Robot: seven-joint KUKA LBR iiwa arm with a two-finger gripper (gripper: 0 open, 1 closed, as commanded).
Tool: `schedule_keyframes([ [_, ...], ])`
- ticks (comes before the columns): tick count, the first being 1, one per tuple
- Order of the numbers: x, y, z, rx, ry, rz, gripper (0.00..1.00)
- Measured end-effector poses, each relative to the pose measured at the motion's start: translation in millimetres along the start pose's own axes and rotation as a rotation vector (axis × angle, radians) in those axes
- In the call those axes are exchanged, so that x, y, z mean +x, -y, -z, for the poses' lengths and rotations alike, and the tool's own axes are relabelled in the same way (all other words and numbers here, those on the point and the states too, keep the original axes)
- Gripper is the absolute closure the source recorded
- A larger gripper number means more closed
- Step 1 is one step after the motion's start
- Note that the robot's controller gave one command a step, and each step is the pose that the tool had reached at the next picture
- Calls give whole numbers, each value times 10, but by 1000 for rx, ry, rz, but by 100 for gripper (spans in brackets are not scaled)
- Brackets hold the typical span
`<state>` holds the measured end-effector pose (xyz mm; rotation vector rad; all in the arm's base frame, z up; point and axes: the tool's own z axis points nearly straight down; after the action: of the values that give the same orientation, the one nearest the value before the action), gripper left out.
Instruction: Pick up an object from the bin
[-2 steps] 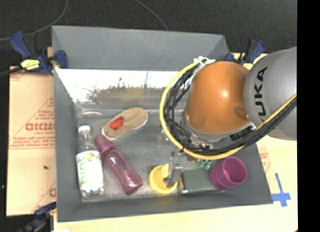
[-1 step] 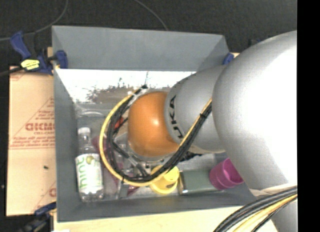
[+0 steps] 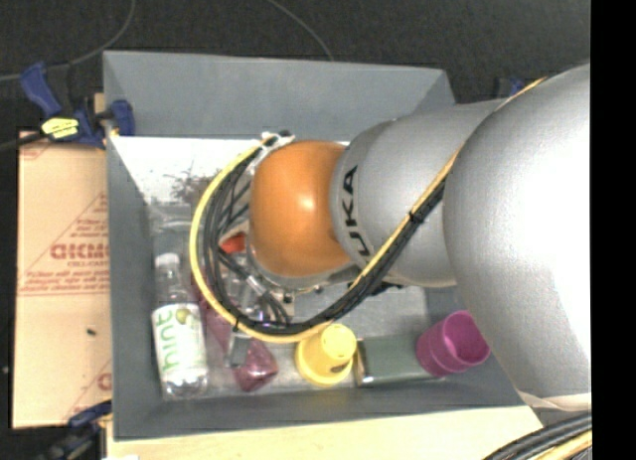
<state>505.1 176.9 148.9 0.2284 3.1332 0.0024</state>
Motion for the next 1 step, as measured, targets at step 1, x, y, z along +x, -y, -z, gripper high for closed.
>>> schedule_keyframes([
  [1,-455,33,-379,-3,1,-279,0],
])
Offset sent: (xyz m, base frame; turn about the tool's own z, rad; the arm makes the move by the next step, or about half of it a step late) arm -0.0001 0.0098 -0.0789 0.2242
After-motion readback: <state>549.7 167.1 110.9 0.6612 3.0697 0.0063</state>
